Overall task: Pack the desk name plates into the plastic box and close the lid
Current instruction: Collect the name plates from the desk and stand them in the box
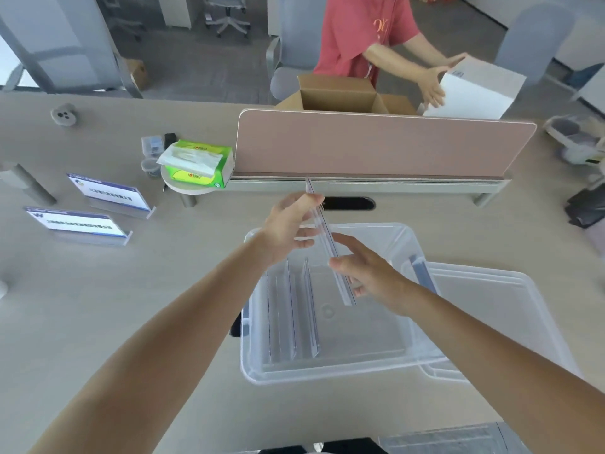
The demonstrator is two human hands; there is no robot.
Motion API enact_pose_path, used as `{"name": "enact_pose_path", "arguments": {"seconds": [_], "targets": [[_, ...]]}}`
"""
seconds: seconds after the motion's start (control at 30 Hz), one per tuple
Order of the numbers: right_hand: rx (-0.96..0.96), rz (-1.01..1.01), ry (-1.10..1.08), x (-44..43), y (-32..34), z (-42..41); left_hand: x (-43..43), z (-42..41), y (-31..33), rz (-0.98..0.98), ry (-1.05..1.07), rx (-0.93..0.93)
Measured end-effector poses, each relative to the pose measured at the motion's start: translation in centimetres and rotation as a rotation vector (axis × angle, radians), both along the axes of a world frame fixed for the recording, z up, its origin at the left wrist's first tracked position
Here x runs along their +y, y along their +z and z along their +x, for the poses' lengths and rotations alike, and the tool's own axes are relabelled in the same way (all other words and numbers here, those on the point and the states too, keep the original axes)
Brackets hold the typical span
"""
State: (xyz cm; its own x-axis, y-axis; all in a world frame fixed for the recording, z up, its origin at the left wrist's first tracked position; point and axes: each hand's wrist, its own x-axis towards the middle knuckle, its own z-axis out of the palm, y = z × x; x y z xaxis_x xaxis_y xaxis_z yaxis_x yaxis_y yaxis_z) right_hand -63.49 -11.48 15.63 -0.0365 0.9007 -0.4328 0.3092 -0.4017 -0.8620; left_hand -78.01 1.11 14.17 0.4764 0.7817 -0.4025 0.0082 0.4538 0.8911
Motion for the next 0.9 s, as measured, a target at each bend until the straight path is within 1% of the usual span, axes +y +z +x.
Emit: {"name": "enact_pose_path", "arguments": {"seconds": [0.13,0.2,0.27,0.3,0.37,0.43,0.5,0.57,0.67,0.73,0.8,0.9], "targets": [[0.028,-0.105,-0.014,-1.4,-2.4,1.2,-0.9,1.5,-1.5,-0.015,-0.064,0.053],[0.08,-0.175,-0.004,-1.9,-3.6,2.1,-1.3,2.4,-2.3,-0.031,-0.085,0.092],[0.092,-0.193,-0.005,-2.1,-4.2,2.6,-1.5,3.5,-3.2,-0.07,-0.09,0.142],[0.046,-0.165,-0.01,-2.0,-4.2,2.7,-1.5,3.9,-3.6,-0.087,-0.091,0.16],[-0.121,-0.08,-0.016,-1.6,-4.4,2.8,-1.7,4.9,-4.6,-0.112,-0.099,0.194],[-0.282,-0.058,0.005,-1.0,-5.0,3.2,-1.8,5.9,-5.8,-0.107,-0.111,0.257],[-0.374,-0.091,0.025,-0.6,-6.1,3.6,-1.8,6.9,-7.1,-0.063,-0.111,0.324],[-0.407,-0.129,0.012,-0.3,-7.3,4.0,-1.5,7.5,-8.1,0.044,-0.148,0.431],[-0.445,-0.178,0.004,0.0,-9.1,4.1,-0.5,7.6,-8.8,0.256,-0.297,0.681],[-0.445,-0.222,0.009,0.2,-10.5,3.9,0.1,7.6,-9.0,0.357,-0.406,0.825],[-0.424,-0.252,-0.001,0.3,-11.7,3.5,0.8,7.7,-9.4,0.39,-0.493,0.895],[-0.461,-0.229,0.019,0.5,-13.1,2.8,1.5,7.8,-10.4,0.347,-0.59,0.922]]}}
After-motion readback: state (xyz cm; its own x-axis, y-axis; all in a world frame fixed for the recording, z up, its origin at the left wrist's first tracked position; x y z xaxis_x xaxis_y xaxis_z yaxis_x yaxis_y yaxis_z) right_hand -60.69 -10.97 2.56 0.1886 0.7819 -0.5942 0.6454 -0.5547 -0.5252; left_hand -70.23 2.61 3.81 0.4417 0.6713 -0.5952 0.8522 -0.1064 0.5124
